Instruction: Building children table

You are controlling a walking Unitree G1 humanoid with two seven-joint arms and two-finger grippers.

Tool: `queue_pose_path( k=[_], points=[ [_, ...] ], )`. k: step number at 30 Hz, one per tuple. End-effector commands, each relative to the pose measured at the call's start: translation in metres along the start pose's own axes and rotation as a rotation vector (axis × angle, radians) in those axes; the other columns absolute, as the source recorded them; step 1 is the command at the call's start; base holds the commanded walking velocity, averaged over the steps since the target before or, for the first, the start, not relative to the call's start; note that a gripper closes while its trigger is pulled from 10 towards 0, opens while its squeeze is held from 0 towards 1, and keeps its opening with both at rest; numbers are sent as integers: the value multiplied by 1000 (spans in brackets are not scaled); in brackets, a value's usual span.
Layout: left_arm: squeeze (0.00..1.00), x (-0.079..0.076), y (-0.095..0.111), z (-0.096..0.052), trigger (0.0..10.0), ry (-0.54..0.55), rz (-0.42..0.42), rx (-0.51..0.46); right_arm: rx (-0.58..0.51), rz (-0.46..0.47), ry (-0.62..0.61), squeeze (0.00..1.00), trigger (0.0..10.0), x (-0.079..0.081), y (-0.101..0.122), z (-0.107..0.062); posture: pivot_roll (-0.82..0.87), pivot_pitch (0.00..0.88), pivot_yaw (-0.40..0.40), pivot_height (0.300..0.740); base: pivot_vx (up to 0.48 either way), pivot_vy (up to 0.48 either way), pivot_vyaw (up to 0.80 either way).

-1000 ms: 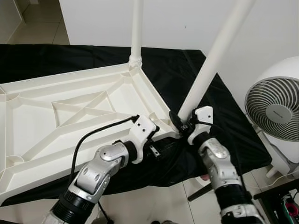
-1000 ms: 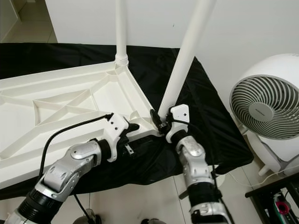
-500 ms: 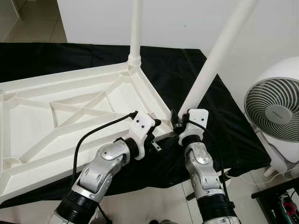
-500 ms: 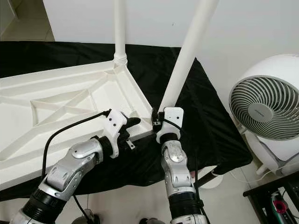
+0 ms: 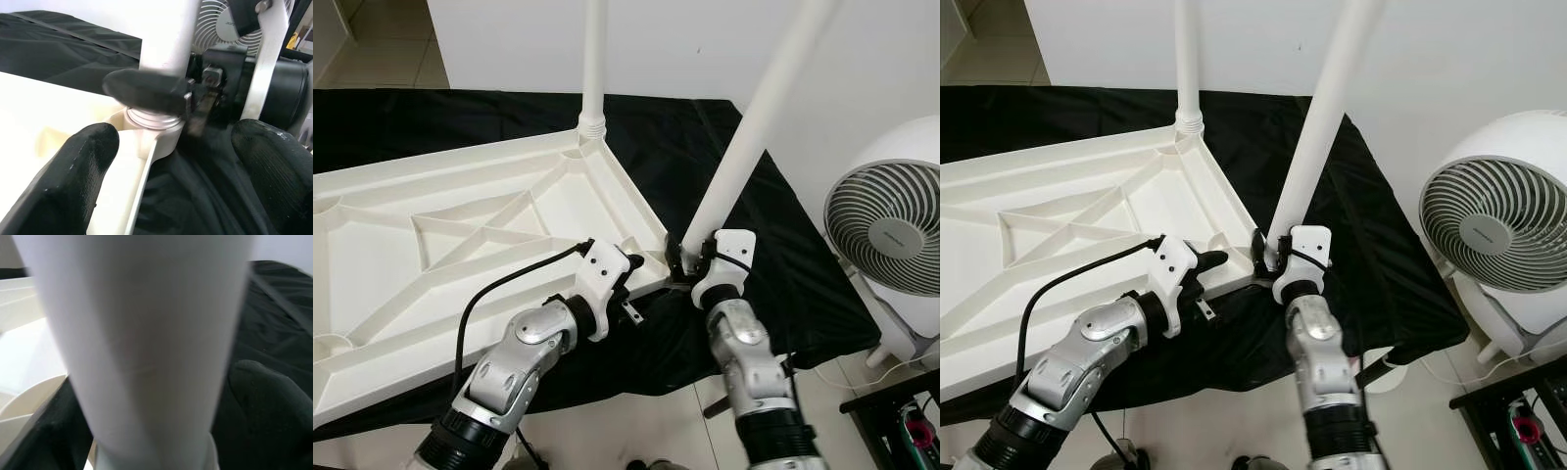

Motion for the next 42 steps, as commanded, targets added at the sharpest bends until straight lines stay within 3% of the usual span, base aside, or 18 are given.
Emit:
queue_pose_path(
  k=[1,2,3,5,13,23,25,26,27,28,41,42],
  points=[
    [0,-6,-5,0,10000,-72,7,17,-7,22,27,929,10000,-1,3,0,79,106,-83,740,0,0,0],
    [0,-4,-5,-1,10000,-58,7,21,-3,23,93,0,10000,-3,4,-1,78,104,-81,740,0,0,0],
    [0,-4,-5,-1,10000,-58,7,21,-3,23,93,0,10000,-3,4,-1,78,104,-81,740,0,0,0],
    [0,-1,-8,-2,10000,-42,4,32,19,-8,255,0,10000,-13,5,-4,76,97,-78,740,0,0,0],
    [0,-9,-10,-11,10000,-102,6,59,71,-89,509,0,10000,-29,2,-2,88,87,-76,740,0,0,0],
    [0,-16,-7,-17,10000,-158,11,62,75,-122,550,0,10000,-32,4,12,113,86,-90,740,0,0,0],
    [0,-17,-4,-18,10000,-159,8,55,71,-106,564,0,6627,-31,3,17,115,86,-88,740,0,0,0],
    [0,-17,-3,-18,10000,-161,7,51,68,-103,570,0,3333,-29,3,18,115,86,-88,740,0,0,0],
    [0,-17,-3,-18,10000,-161,7,51,68,-103,570,0,3333,-29,3,18,115,86,-88,740,0,0,0],
    [0,-18,-2,-18,10000,-163,8,48,70,-99,579,0,0,-29,1,20,116,92,-86,740,0,0,0],
    [0,-17,2,-21,10000,-157,6,56,57,-82,544,0,0,-27,-7,23,114,112,-78,740,0,0,0],
    [0,-18,2,-21,10000,-157,5,58,52,-82,519,0,9412,-28,-7,22,112,114,-79,740,0,0,0]
  ],
)
Point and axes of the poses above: a point about 5 cm out from each wrist's last joint towards the gripper, its own z axis pointing out of the wrist towards the gripper, its own y axis along the axis of the wrist's last joint, x = y × z, the point moved 1 cm from there along z, pointing out of the wrist towards the gripper, and after that the axes turned 6 degrees about -z, right-handed, at the moved point
